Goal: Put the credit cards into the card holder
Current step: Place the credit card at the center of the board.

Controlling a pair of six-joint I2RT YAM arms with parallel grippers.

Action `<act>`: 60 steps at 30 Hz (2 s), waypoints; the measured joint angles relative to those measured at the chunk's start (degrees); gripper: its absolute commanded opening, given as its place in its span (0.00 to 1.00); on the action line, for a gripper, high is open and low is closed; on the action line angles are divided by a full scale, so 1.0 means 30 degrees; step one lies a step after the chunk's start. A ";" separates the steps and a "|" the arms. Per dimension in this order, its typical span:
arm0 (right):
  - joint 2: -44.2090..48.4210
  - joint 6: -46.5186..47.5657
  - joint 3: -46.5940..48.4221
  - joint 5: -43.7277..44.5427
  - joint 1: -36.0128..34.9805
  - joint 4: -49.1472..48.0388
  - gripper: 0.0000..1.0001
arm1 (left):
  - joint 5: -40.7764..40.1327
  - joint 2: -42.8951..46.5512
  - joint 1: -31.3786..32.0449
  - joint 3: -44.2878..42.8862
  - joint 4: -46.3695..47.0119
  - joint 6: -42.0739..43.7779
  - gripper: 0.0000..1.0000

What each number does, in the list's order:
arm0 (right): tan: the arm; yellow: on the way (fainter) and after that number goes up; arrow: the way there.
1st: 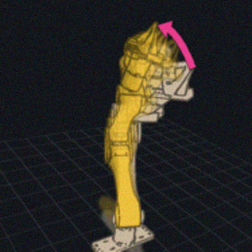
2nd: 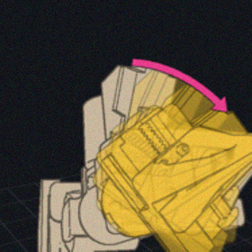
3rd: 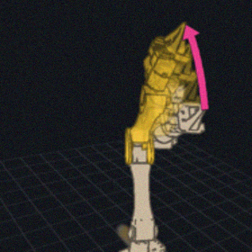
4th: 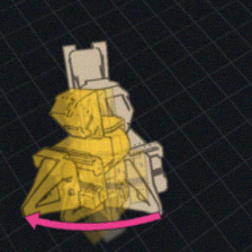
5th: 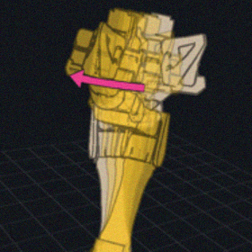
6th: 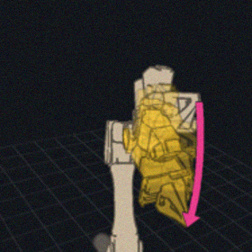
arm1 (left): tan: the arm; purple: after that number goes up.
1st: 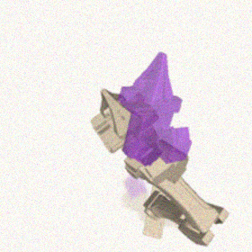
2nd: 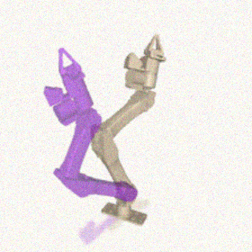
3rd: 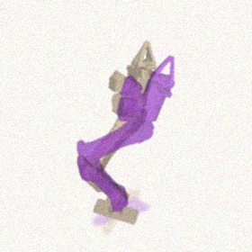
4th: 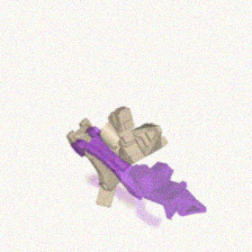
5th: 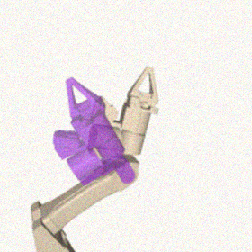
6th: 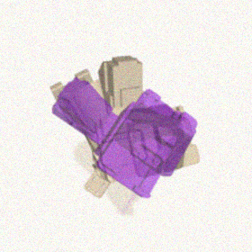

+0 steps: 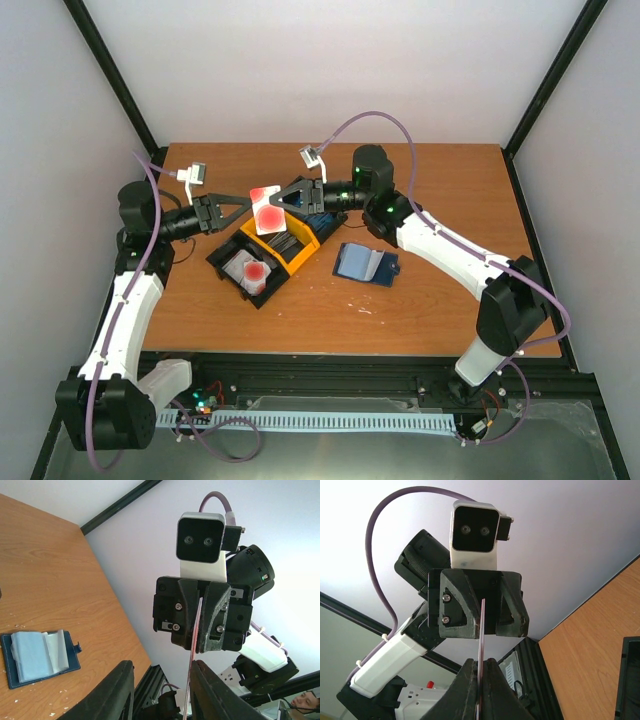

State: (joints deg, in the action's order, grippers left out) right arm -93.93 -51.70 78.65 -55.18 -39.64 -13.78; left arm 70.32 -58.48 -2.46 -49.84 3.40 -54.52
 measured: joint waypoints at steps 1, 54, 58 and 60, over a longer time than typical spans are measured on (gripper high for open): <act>-0.0007 -0.0007 0.0000 -0.0051 0.0000 -0.0051 0.03 | -0.0007 0.0000 0.0000 0.0000 0.0015 0.0000 0.32; -0.3300 -0.6484 -0.1698 0.0153 0.0357 -0.6207 0.03 | 0.2025 -0.2667 -0.0146 0.1537 0.1268 -0.2455 0.01; -0.3322 -0.7220 -0.2455 0.0102 0.0415 -0.7512 0.03 | 0.2178 -0.2907 -0.0131 0.1523 0.0969 -0.2492 0.01; -0.3395 -0.7439 -0.2616 0.0095 0.0459 -0.7788 0.03 | 0.2273 -0.3140 -0.0109 0.1486 0.0845 -0.2492 0.01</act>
State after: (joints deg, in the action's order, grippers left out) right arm -104.12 -74.02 70.81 -54.89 -38.26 -37.15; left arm 77.14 -67.90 -2.79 -45.39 5.93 -62.00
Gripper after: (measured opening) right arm 0.032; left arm 0.015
